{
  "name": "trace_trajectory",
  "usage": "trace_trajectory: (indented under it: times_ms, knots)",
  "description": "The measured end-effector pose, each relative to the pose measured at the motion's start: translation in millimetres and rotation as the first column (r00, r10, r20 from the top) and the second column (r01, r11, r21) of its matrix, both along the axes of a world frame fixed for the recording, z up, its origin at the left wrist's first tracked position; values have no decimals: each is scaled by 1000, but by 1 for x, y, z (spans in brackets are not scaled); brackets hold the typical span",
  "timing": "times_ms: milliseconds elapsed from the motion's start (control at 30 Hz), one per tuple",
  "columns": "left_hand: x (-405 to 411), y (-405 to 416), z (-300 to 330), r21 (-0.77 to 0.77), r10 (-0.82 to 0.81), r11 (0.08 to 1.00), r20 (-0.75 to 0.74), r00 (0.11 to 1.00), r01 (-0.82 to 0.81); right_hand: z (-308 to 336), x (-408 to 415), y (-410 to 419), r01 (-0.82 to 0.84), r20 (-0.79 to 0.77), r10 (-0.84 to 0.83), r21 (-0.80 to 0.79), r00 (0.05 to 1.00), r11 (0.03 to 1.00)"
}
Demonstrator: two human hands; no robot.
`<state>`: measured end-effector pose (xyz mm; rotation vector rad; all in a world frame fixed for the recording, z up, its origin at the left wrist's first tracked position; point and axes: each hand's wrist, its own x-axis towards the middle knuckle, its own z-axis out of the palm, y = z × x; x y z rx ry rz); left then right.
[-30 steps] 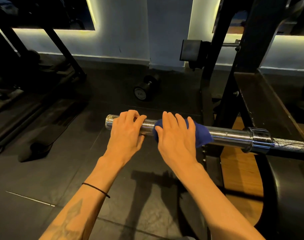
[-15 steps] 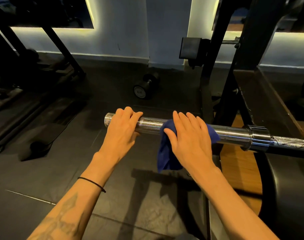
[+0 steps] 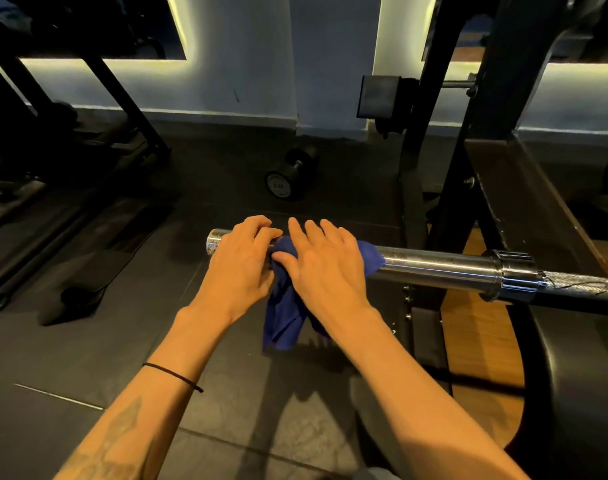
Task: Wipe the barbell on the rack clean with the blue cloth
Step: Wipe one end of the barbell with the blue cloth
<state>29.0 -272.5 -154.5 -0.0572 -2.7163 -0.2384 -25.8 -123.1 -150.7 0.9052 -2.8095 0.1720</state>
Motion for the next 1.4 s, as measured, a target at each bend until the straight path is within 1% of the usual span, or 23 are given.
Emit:
trace_trajectory:
  times_ms: [67, 133, 200, 267, 333, 433, 533, 600, 667, 800, 900, 1000, 1100, 1200, 1267, 1333, 1400]
  knots:
    - [2, -1, 3, 12, -3, 1000, 6, 1000, 3, -3, -2, 19, 45, -51, -46, -15, 998, 999]
    - [2, 2, 6, 51, 34, 998, 12, 999, -34, -7, -2, 40, 95, -83, -98, -31, 992, 995]
    - [0, 4, 6, 54, 66, 996, 19, 998, -67, -9, 0, 55, 138, -96, -143, -60, 985, 989]
    - [-2, 6, 3, -13, 93, 996, 4, 996, -93, -12, 5, 59, 160, -90, -166, -67, 982, 985]
    - [-2, 10, -4, -76, 130, 988, -47, 990, -133, -13, 10, 52, 177, -83, -181, -61, 980, 982]
    - [-3, 15, -12, -104, 169, 978, -123, 978, -182, -9, 8, 28, 131, -58, -133, -40, 989, 991]
    - [-2, 18, -16, -73, 171, 980, -160, 972, -184, -4, 4, -4, 17, -30, -17, -3, 999, 1000]
    - [-1, 17, -14, -25, 145, 988, -135, 980, -149, -3, 0, -14, -18, 5, 18, 6, 1000, 1000]
    - [-1, 13, -11, 7, 84, 996, -91, 992, -84, -2, -5, -8, -6, 20, 6, -10, 1000, 1000]
    - [3, -2, -10, -9, -29, 1000, -2, 1000, 29, -5, -10, 35, 75, -50, -77, -37, 996, 996]
    - [4, -8, -3, 53, -39, 998, 23, 999, 38, -8, -4, 64, 148, -84, -151, -42, 985, 988]
    - [0, -6, 6, 68, -2, 998, 29, 1000, 0, -6, 3, 60, 178, -63, -180, -35, 982, 983]
    - [-2, -1, 4, 38, 54, 998, 17, 998, -54, -2, 6, 40, 149, -23, -150, -36, 988, 988]
    - [-3, 7, -7, -42, 131, 990, -67, 989, -134, 0, 6, 8, 61, 5, -61, 1, 998, 998]
    - [-3, 13, -12, -58, 175, 981, -120, 977, -183, 0, 7, -13, 5, 2, -5, 20, 1000, 1000]
    - [-1, 15, -13, -51, 174, 982, -142, 974, -183, 0, 4, -23, -11, 22, 11, 14, 1000, 1000]
    - [0, 12, -11, -15, 123, 992, -115, 986, -125, 0, -2, -16, -6, 30, 6, 6, 1000, 1000]
